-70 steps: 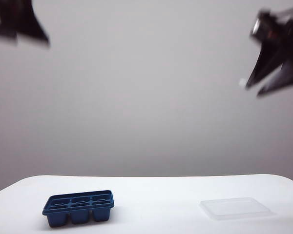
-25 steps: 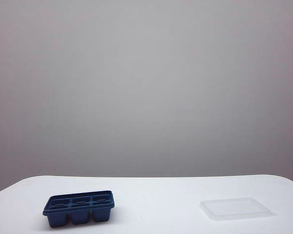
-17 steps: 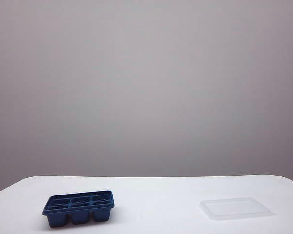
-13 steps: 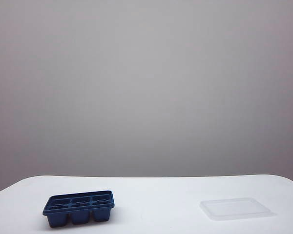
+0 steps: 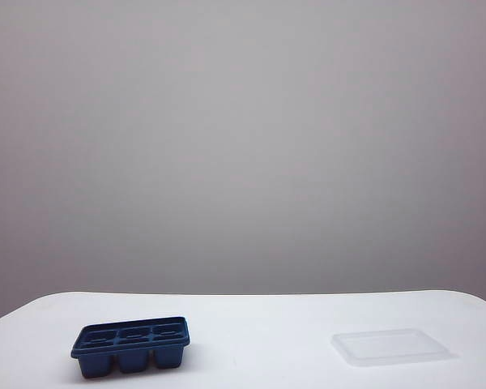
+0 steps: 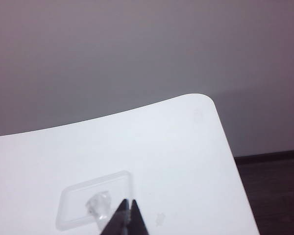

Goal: Pick up the ice cube tray, remove its lid, and then place both the tray and the lid back on the table.

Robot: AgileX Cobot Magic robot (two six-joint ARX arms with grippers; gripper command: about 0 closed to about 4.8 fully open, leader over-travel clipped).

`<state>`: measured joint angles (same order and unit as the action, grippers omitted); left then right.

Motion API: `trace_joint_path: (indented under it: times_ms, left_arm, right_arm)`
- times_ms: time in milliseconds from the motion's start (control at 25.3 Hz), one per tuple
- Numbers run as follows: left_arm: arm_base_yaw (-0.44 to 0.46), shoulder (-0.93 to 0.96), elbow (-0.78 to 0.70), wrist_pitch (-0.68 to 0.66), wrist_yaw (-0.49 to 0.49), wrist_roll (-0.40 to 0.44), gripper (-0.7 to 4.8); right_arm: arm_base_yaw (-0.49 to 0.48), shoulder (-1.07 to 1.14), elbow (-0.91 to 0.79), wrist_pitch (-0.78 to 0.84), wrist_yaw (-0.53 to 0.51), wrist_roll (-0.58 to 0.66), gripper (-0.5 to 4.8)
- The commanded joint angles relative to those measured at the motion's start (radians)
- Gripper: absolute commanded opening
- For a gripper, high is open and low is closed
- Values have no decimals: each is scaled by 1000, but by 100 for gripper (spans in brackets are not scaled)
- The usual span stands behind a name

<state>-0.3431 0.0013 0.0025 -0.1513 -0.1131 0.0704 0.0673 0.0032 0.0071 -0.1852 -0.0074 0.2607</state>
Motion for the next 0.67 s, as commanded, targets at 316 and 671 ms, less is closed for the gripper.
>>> trace_joint_path:
  times_ms: [316, 671]
  left_arm:
    - [1, 0, 4, -20, -18, 1, 22]
    - [1, 0, 4, -20, -18, 1, 22]
  right_arm:
    - [0, 0, -6, 3, 5, -3, -4]
    - [0, 0, -6, 3, 5, -3, -4]
